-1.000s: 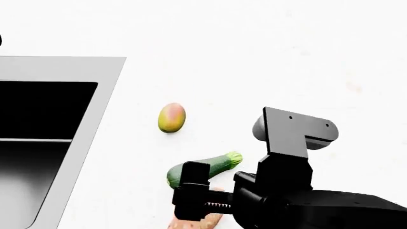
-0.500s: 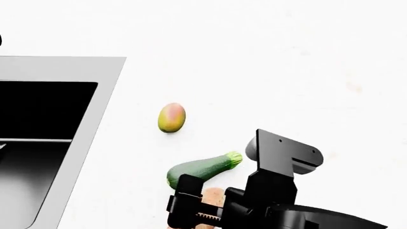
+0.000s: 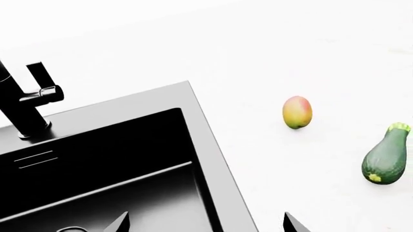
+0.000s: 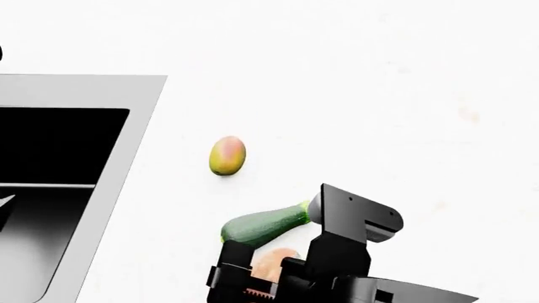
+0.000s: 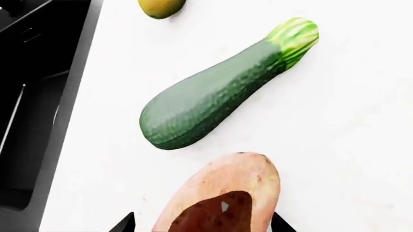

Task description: There is a mixed pile of frozen fruits and vegetables on the counter. Locate all the frozen vegetables and place the items in a bowl on the counter. Take all the frozen fruits and defrost them in a running sink.

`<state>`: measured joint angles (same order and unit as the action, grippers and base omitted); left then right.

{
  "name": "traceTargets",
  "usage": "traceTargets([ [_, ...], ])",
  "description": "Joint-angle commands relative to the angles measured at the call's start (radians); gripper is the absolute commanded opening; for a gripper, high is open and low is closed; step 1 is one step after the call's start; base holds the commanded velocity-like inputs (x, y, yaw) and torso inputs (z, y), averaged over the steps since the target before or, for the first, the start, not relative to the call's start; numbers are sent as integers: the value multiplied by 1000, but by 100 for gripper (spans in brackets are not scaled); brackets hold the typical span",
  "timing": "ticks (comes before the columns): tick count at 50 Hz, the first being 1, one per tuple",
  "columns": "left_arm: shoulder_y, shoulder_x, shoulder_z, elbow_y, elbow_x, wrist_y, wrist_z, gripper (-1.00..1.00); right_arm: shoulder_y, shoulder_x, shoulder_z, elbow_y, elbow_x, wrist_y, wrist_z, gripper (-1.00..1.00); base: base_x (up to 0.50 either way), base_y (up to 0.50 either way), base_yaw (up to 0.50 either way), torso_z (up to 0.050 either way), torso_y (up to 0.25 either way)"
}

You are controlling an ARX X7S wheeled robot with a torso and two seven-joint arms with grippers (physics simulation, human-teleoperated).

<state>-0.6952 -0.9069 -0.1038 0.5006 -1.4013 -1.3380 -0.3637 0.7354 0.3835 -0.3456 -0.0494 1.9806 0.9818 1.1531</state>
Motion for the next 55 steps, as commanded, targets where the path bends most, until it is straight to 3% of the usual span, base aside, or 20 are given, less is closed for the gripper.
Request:
traceTargets([
  [1, 17, 5, -1, -2, 10, 35, 14, 100, -13, -14, 2, 6, -4, -19, -5, 100, 0, 0, 0, 0, 0],
  [2, 18, 5, 0, -1, 9, 36, 13, 100, -12, -14, 2, 5, -5, -20, -5, 100, 0, 0, 0, 0, 0],
  [3, 15, 3, 1, -3, 7, 35, 15, 100, -9, -13, 3, 1, -8, -22, -3, -100, 0, 0, 0, 0, 0],
  [14, -1, 13, 25, -9, 13, 42, 16, 100, 14, -1, 41, -63, 17, -71, 57, -100, 0, 0, 0, 0, 0],
  [18, 21, -20, -11, -1, -14, 45, 35, 100, 32, 7, 58, -78, 18, -88, 70, -100, 0, 0, 0, 0, 0],
  [20, -29, 25, 43, -16, 4, 37, 6, 100, 46, 17, 62, -86, 16, -87, 78, -100, 0, 0, 0, 0, 0],
  [25, -57, 39, 76, -20, 11, 32, 13, 100, 76, 46, 87, -128, 42, -97, 110, -100, 0, 0, 0, 0, 0],
  [30, -110, 56, 63, -77, -94, 9, -37, 100, 108, 99, 124, -170, 89, -104, 146, -100, 0, 0, 0, 0, 0],
  [34, -225, 118, 165, -83, -49, -12, -11, 100, 165, 174, 145, -205, 82, -47, 113, -100, 0, 0, 0, 0, 0],
  [42, -380, 253, 349, -197, 87, 7, 159, 100, 130, 316, 223, -264, 123, -27, 118, -100, 0, 0, 0, 0, 0],
  [55, -445, 427, 534, -355, 175, 55, 355, 100, 187, 474, 285, -267, 175, -3, 140, -100, 0, 0, 0, 0, 0],
])
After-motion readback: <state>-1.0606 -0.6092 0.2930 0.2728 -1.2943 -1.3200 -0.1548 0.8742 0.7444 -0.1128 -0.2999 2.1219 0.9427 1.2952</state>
